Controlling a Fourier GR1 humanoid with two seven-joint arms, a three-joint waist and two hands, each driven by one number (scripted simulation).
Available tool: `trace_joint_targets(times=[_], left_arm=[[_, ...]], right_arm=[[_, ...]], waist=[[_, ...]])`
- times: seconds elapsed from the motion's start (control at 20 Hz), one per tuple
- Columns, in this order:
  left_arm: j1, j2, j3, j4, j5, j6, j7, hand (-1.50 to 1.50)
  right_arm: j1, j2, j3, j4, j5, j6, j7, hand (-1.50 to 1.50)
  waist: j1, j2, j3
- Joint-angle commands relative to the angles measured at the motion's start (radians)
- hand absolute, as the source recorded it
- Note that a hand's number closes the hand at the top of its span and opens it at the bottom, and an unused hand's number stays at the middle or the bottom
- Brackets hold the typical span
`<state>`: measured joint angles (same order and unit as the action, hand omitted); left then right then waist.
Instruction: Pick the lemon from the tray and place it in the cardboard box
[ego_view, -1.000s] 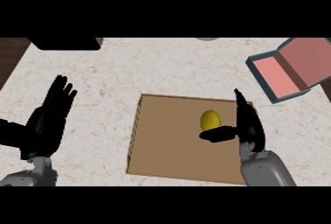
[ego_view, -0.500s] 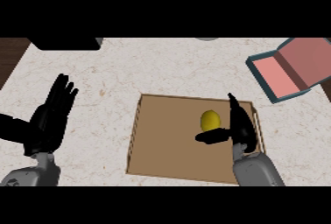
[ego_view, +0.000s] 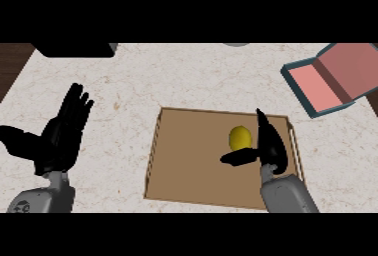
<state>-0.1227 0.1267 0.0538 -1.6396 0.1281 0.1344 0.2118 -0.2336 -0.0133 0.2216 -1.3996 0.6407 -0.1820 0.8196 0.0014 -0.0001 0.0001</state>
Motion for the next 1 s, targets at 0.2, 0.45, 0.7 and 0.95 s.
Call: trace_joint_targets(times=[0.2,0.45,0.7,0.95], left_arm=[[0.085,-0.042,-0.045,-0.118,-0.04,0.014,0.037,0.0],[0.04,-0.041,-0.004,0.019,-0.039,-0.016,-0.08,0.0],[0.014,-0.032,0.01,-0.006,-0.034,-0.009,-0.022,0.0],[-0.002,-0.017,0.027,0.029,-0.028,-0.031,-0.02,0.0]], right_arm=[[0.023,-0.004,-0.015,-0.054,0.02,0.031,0.006,-1.5],[-0.036,0.004,0.046,0.088,0.087,-0.007,-0.063,1.5],[-0.006,-0.058,0.033,-0.002,0.127,0.043,-0.05,1.5],[-0.001,-0.031,0.072,-0.085,0.249,-0.012,0.015,1.5]], waist=[[0.0,-0.001,0.0],[0.001,0.001,0.0],[-0.003,-0.001,0.0],[-0.007,-0.001,-0.001]])
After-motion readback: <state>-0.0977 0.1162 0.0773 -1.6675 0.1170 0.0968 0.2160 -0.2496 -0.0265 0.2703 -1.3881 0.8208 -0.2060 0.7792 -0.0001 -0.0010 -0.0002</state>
